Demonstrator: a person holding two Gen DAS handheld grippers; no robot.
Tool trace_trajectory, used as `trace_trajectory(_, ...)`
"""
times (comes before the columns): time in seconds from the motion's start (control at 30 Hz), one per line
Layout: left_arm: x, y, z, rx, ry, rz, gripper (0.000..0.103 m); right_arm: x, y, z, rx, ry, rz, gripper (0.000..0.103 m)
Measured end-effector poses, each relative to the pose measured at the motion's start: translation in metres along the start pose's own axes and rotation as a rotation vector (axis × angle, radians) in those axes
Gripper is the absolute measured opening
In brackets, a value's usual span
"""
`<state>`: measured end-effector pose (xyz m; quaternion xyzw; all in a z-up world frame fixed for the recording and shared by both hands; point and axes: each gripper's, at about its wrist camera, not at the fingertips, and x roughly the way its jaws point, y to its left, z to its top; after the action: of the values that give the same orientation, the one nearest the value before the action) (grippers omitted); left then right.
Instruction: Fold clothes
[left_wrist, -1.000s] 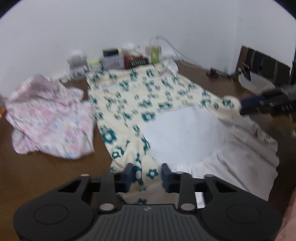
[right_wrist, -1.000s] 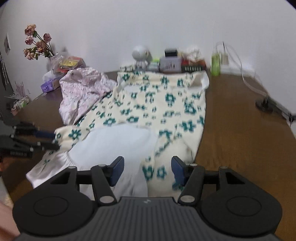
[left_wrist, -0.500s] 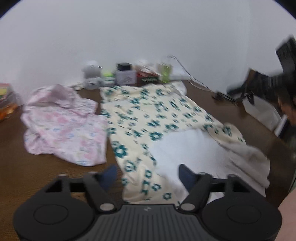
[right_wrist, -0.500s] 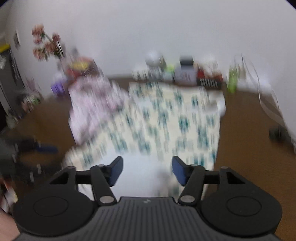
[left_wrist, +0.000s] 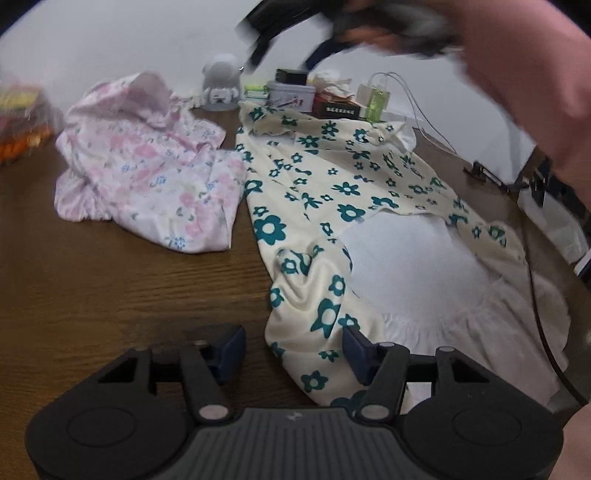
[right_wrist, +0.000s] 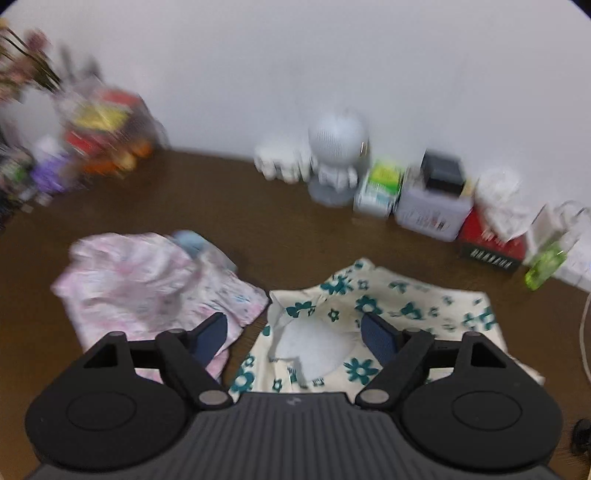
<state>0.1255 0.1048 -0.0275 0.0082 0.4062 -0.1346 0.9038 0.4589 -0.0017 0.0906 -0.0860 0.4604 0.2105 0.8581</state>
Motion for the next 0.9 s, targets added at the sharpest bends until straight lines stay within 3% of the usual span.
trace_trajectory(0.17, 0.001, -0.008, -0.001, 0.043, -0.005, 0.008, 0.046, 0.055, 0.02, 0.004, 0.02, 0.055, -0.04, 0.067)
trace_trajectory(0.27, 0.002, -0.012, 0.0, 0.051, -0.007, 0.009, 0.042, 0.077, 0.027, 0.005, 0.013, 0.086, -0.077, 0.057)
trace_trajectory(0.33, 0.002, -0.014, 0.001, 0.048, -0.005, -0.001, 0.036, 0.088, 0.03, 0.003, 0.003, 0.115, -0.095, 0.046)
trace_trajectory(0.4, 0.002, -0.016, 0.002, 0.045, -0.005, -0.009, 0.017, 0.096, 0.031, 0.001, -0.006, 0.142, -0.101, 0.028)
trace_trajectory(0.5, 0.001, -0.018, 0.003, 0.045, -0.009, -0.003, 0.011, 0.101, 0.03, -0.004, -0.006, 0.154, -0.086, 0.008)
trace_trajectory(0.57, 0.0, -0.02, 0.004, 0.045, -0.012, 0.001, 0.009, 0.102, 0.028, -0.008, -0.003, 0.146, -0.081, 0.003)
trace_trajectory(0.73, -0.002, -0.024, 0.006, 0.045, -0.019, 0.011, 0.006, 0.091, 0.014, -0.014, 0.068, 0.097, -0.007, 0.002)
trace_trajectory(0.9, -0.025, -0.043, 0.025, 0.159, -0.076, 0.085, 0.003, 0.066, -0.015, -0.014, 0.191, 0.042, 0.14, 0.002)
